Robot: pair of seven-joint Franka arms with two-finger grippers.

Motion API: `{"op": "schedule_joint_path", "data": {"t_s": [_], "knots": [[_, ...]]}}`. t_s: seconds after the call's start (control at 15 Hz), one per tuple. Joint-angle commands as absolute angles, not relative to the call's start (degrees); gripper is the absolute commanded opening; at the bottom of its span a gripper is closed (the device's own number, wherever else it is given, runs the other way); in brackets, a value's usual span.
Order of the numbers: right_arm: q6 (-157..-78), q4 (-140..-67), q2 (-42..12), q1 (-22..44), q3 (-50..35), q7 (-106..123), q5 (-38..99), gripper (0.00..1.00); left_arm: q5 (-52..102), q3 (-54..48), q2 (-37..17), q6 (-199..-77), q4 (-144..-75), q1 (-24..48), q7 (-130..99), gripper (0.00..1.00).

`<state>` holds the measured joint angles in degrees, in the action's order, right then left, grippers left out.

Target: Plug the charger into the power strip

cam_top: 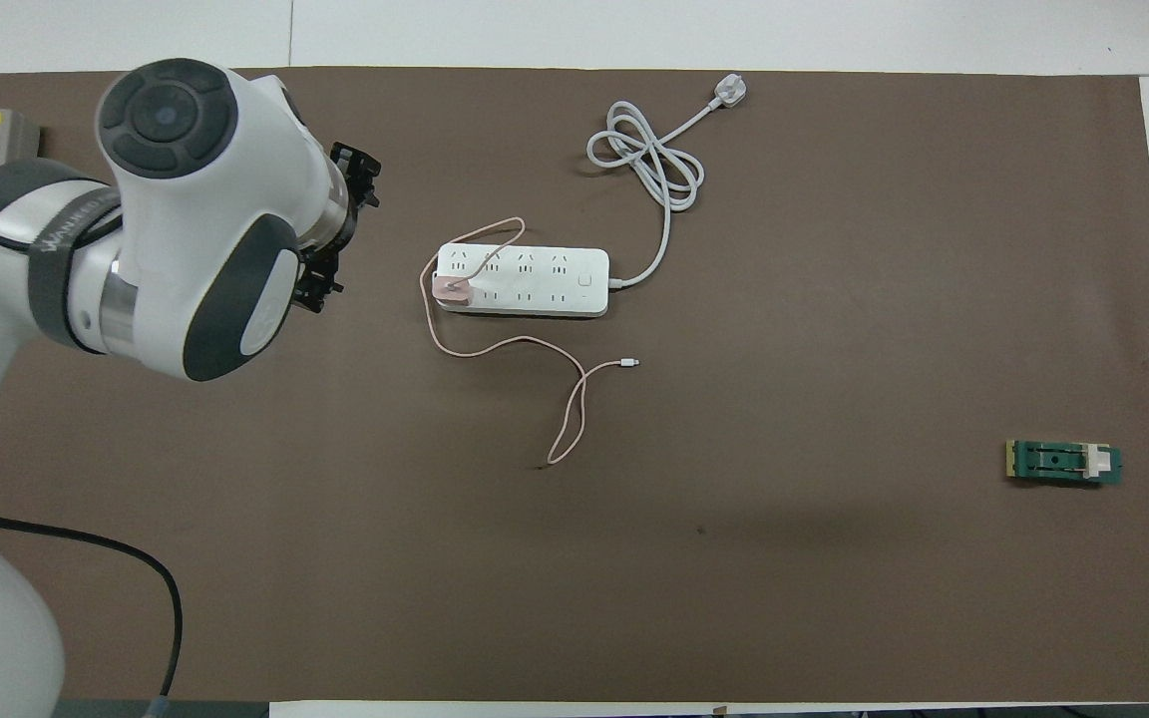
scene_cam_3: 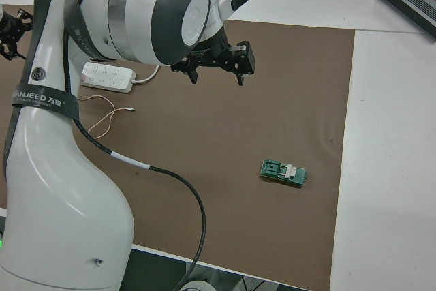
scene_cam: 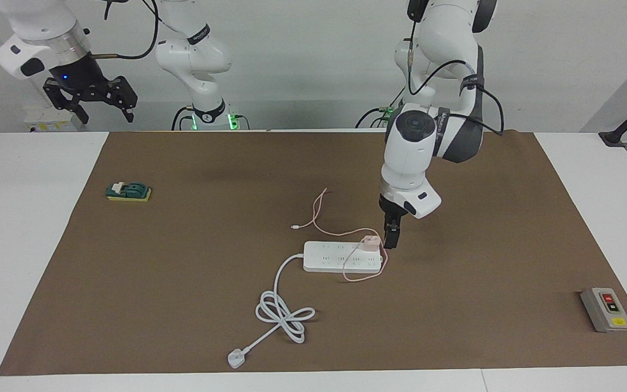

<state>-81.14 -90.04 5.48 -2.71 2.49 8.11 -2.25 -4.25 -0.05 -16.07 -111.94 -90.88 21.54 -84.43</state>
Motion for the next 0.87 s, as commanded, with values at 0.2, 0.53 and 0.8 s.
{"op": "schedule_joint_path", "data": {"t_s": [0.2,0.53,0.8], "knots": [[-81.56,-91.32,6.59,-4.04,1.93,9.23,-3.08,1.0,-4.31,-0.44,-11.88,-105.12,-87.62,12.32,-49.65,1.0],[-81.47,-91.23,6.59,-4.04,1.93,9.23,-3.08,1.0,-4.04,-0.35,-6.08,-99.15,-88.5,4.67,-19.91,1.0],[-81.47,-91.23,6.59,-4.04,1.93,9.23,-3.08,1.0,-4.04,-0.26,-0.72,-93.88,-91.66,4.39,-13.8,1.0]]}}
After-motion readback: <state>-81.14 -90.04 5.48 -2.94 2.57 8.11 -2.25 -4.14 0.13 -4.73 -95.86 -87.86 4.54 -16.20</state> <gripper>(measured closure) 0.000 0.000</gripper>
